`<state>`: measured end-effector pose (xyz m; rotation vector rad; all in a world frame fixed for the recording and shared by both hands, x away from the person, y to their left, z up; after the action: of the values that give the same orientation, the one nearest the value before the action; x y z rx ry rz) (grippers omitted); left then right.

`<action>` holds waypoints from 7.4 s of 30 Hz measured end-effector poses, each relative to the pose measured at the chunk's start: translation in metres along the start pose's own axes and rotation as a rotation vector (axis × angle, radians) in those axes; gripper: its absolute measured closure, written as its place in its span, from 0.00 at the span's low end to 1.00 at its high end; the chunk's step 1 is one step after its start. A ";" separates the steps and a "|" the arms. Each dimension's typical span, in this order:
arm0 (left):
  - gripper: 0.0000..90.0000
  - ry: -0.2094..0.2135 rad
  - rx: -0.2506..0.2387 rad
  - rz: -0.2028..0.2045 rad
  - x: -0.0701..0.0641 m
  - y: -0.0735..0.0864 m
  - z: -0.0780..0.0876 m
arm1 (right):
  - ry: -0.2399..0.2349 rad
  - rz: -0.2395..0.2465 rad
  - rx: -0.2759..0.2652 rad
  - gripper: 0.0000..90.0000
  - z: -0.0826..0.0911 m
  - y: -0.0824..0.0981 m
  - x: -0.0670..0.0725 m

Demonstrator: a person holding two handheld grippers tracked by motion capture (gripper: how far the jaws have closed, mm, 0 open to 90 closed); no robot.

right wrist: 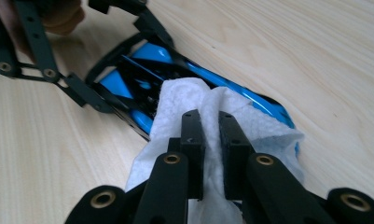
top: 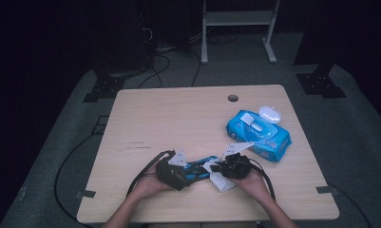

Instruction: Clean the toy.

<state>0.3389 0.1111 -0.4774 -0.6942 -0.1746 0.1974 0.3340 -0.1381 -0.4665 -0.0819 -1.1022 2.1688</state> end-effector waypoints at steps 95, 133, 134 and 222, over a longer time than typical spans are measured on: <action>0.27 0.018 -0.018 0.012 -0.001 -0.004 -0.006 | 0.069 0.067 -0.038 0.92 -0.003 -0.008 0.013; 0.33 0.006 -0.035 0.033 0.004 -0.002 -0.005 | -0.044 -0.021 -0.074 0.92 -0.032 -0.043 0.029; 0.32 0.006 -0.037 0.031 0.005 -0.002 -0.005 | -0.065 -0.047 -0.089 0.92 -0.029 -0.043 0.026; 0.27 -0.022 -0.052 0.063 -0.002 -0.010 -0.013 | 0.026 -0.009 -0.009 0.92 -0.031 -0.038 0.002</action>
<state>0.3415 0.0957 -0.4811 -0.7497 -0.1795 0.2617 0.3646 -0.1005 -0.4578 -0.1087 -1.0965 2.1493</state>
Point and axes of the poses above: each handheld gripper's, and its own axes: z roughly backward along the jaws, y roughly out of its underside, x roughly to its left, the point moved 1 cm from there along -z, roughly forward along the jaws, and after that the axes turned 6 degrees about -z, right-handed, at the moved point
